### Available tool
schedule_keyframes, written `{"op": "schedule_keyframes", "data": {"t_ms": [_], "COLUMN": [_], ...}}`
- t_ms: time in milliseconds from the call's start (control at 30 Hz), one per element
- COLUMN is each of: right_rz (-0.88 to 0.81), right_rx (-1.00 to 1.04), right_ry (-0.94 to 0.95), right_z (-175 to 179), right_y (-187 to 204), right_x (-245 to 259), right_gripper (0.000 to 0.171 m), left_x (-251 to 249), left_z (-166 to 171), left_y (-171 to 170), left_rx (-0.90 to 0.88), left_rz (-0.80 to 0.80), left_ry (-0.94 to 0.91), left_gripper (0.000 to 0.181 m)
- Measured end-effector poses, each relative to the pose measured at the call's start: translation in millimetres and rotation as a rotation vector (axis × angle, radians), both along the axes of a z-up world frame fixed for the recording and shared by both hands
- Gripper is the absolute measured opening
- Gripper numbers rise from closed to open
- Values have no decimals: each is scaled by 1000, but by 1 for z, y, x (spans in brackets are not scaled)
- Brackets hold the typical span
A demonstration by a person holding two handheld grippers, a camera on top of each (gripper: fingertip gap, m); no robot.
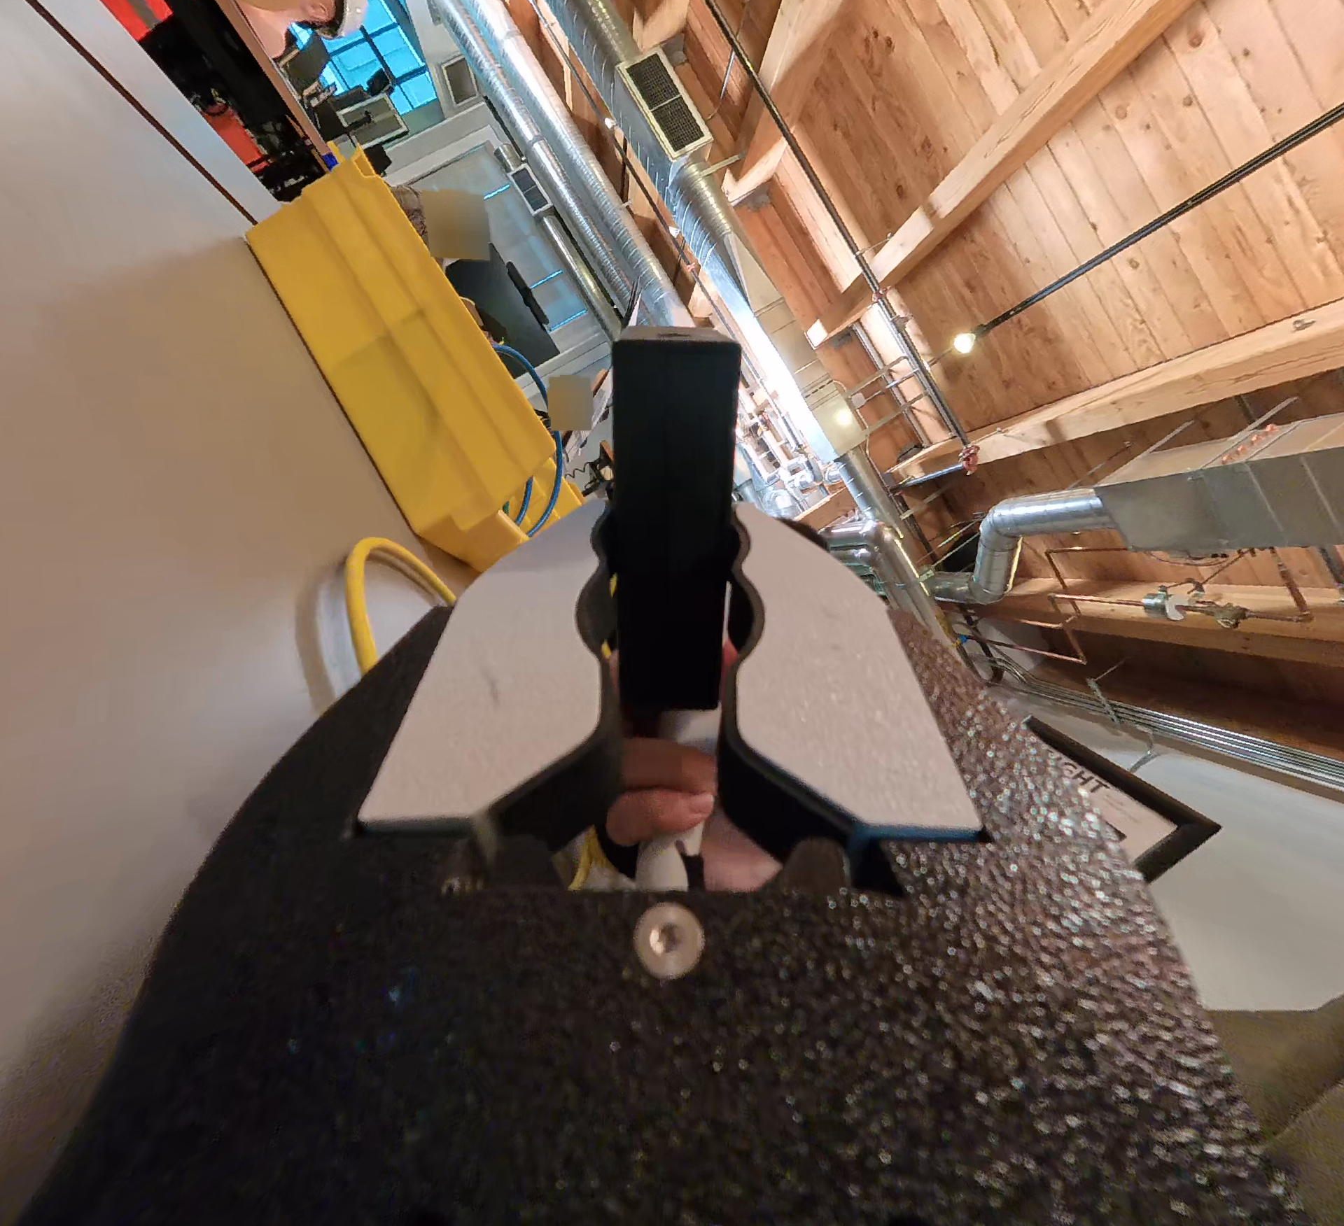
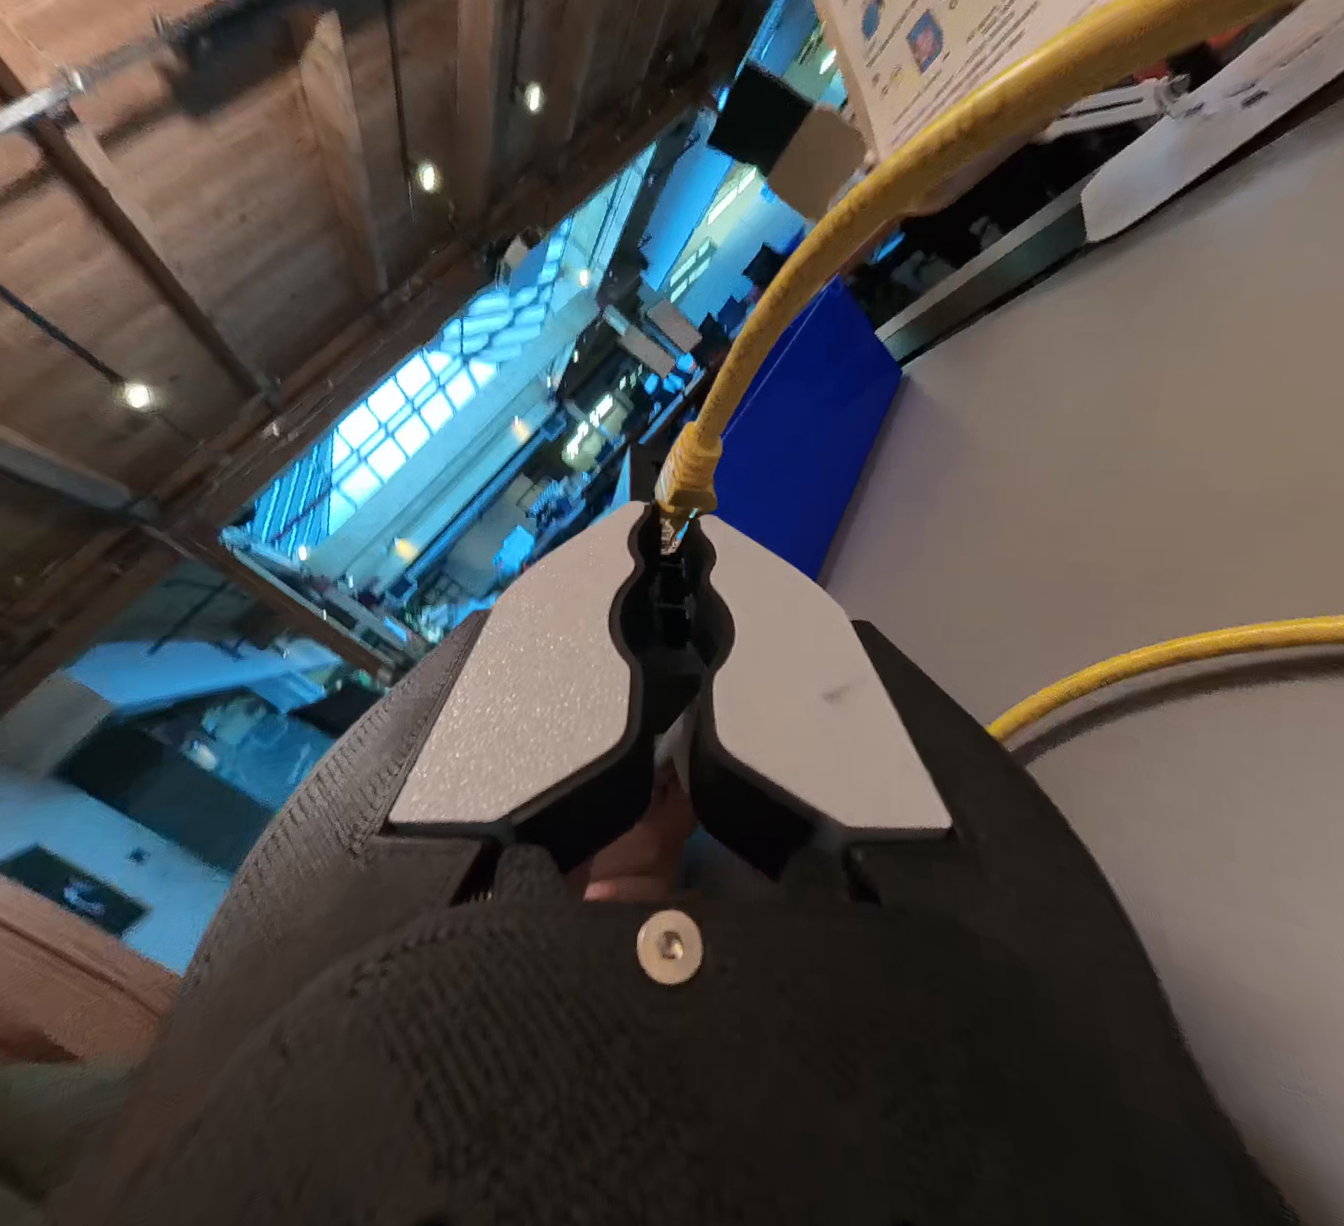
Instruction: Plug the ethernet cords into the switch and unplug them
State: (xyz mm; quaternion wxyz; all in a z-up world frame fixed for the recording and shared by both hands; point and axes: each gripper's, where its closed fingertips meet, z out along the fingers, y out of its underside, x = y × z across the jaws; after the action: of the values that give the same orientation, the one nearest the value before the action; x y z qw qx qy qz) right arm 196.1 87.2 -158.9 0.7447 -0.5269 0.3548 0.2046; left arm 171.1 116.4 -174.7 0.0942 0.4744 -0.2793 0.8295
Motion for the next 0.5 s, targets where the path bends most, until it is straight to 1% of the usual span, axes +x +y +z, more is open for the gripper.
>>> {"op": "schedule_keyframes", "data": {"t_ms": [67, 133, 167, 233, 333, 367, 500], "right_rz": [1, 86, 98, 185, 251, 247, 308], "right_rx": [-45, -114, -138, -229, -347, -383, -453], "right_ry": [-63, -115, -161, -244, -365, -393, -446], "right_z": [13, 30, 42, 62, 100, 113, 164], "right_y": [-7, -11, -15, -23, -43, -51, -75], "right_x": [2, -2, -2, -6, 1, 8, 24], "right_gripper": [7, 8, 8, 8, 8, 8, 8], "left_x": [0, 0, 0, 0, 0, 0, 0], "left_z": [0, 0, 0, 0, 1, 1, 1], "left_y": [3, 7, 10, 15, 20, 21, 20], "left_rx": [-3, -6, -7, -11, -15, -17, -15], "left_rz": [12, 19, 28, 40, 50, 48, 42], "left_ry": [-2, -2, -1, -3, -4, -5, -7], "left_gripper": [27, 27, 27, 27, 27, 27, 27]}}
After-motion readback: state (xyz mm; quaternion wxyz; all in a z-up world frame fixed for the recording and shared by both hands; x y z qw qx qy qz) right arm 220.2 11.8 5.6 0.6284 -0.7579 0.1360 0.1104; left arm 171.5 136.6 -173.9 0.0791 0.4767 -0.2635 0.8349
